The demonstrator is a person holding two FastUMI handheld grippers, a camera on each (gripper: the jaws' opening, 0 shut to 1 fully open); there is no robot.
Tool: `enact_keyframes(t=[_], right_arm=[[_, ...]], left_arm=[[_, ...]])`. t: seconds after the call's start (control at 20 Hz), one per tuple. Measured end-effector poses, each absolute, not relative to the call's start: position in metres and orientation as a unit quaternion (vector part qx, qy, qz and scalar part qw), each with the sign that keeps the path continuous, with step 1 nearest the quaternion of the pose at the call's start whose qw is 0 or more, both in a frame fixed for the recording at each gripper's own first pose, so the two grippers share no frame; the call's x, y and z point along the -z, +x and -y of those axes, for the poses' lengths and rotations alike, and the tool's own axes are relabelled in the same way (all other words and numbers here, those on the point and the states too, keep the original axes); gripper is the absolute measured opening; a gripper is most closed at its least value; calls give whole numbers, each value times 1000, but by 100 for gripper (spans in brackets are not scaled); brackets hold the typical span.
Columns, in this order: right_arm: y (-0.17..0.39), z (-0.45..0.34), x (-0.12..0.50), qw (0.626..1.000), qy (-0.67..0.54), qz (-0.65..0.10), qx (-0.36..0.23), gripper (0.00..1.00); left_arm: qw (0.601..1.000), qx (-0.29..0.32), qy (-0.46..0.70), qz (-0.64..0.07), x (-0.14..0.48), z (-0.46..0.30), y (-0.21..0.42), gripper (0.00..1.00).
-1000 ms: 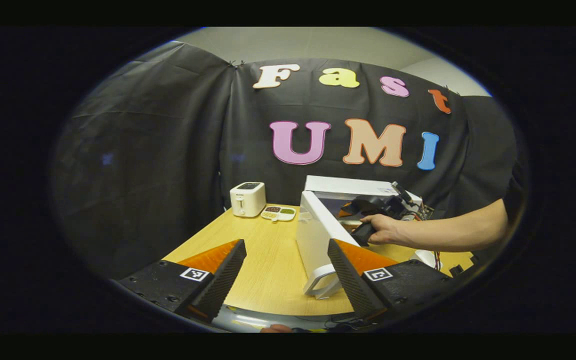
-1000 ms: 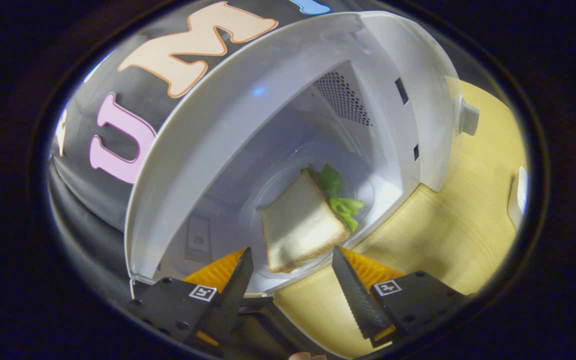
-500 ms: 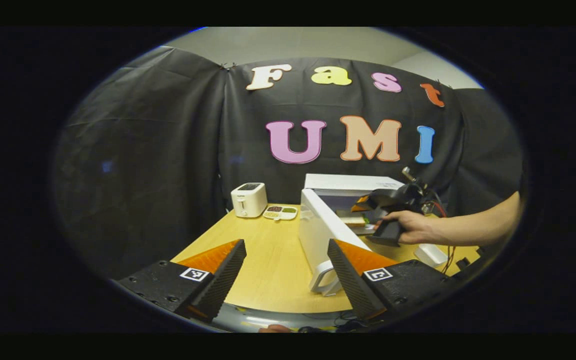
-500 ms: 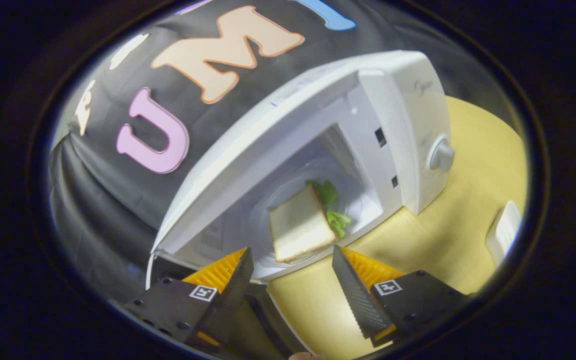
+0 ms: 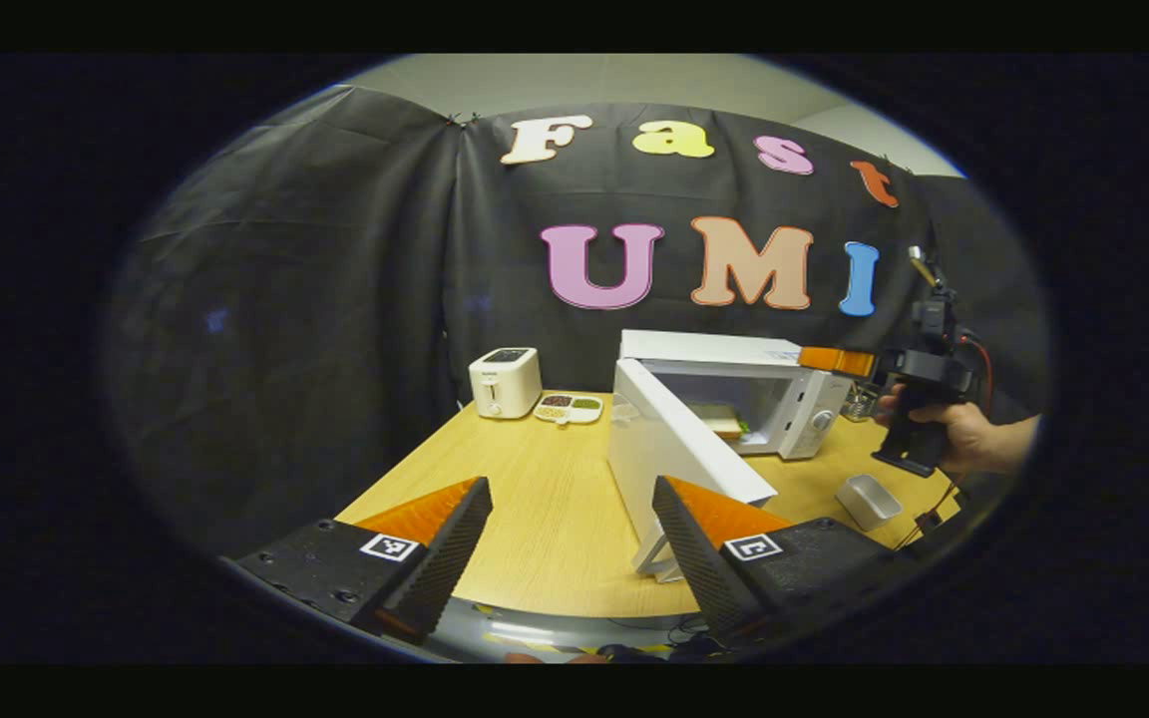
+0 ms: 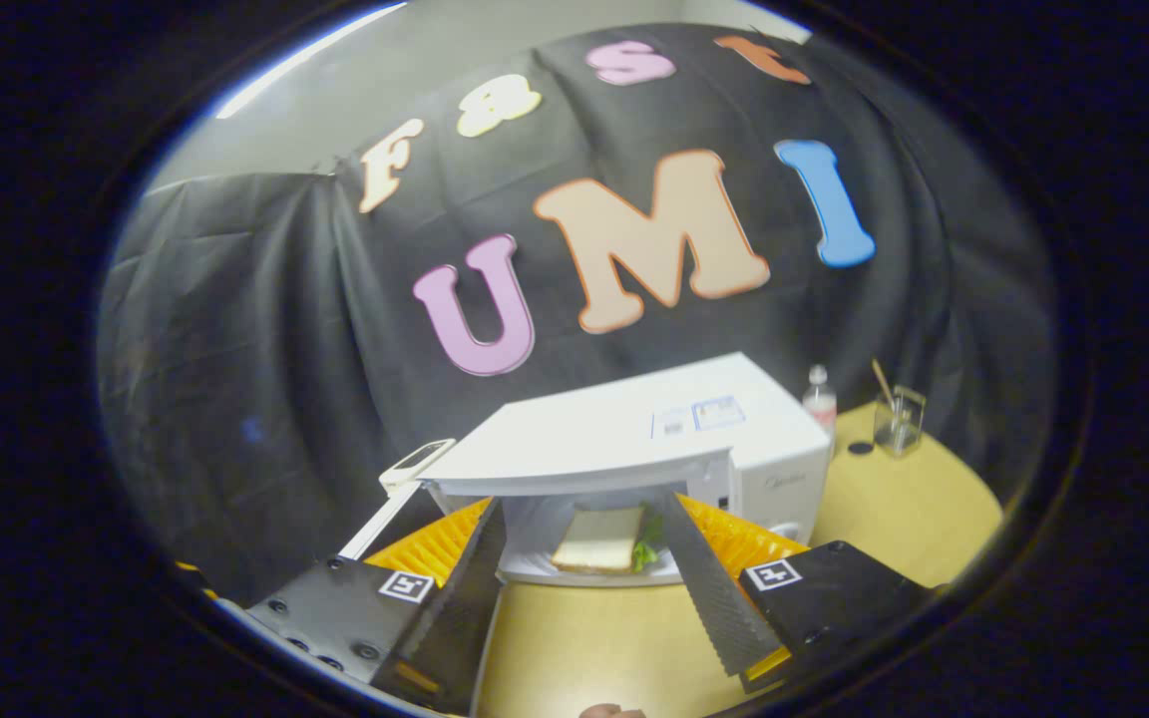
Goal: Open the microwave oven with the left hand, put the food in, and close the microwave oven.
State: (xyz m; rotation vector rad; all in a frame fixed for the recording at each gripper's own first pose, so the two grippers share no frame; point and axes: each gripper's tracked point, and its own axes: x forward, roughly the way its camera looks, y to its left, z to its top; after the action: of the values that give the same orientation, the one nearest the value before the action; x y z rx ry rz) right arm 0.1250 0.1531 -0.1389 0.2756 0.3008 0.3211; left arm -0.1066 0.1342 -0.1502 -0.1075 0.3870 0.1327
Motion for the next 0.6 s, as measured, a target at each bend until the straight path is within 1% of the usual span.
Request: enact_keyframes(t=[0.15,0.2,0.25,0.3,0.35,0.4,0.45,0.5,0.55,0.6], right_arm=[[118,-118,85,983,65,-71,-153,86],[117,-102,72,987,43,-61,-143,85],[116,-89,64,989,26,-49,-135,87],[115,-76,54,991,11,-37,-128,98],[115,-63,42,992,-3,-18,-122,99],[115,-52,28,993,-19,3,-119,99],[114,-42,21,993,-38,14,-113,95],[113,-31,19,992,-55,17,-109,100],[109,-23,19,992,-63,14,-105,96],[107,-16,17,993,-59,14,-103,96]], left_arm=[[978,-74,-31,-193,156,-139,-100,94],[978,-74,-28,-194,158,-139,-97,94],[978,-76,-27,-195,160,-139,-94,94],[977,-76,-27,-196,162,-139,-89,94],[977,-80,-24,-197,164,-139,-87,94],[976,-86,-21,-197,167,-142,-85,94],[976,-90,-21,-195,169,-144,-83,93],[976,-91,-24,-198,172,-143,-82,93],[976,-80,-31,-201,177,-138,-78,92],[974,-72,-32,-210,185,-133,-77,87]])
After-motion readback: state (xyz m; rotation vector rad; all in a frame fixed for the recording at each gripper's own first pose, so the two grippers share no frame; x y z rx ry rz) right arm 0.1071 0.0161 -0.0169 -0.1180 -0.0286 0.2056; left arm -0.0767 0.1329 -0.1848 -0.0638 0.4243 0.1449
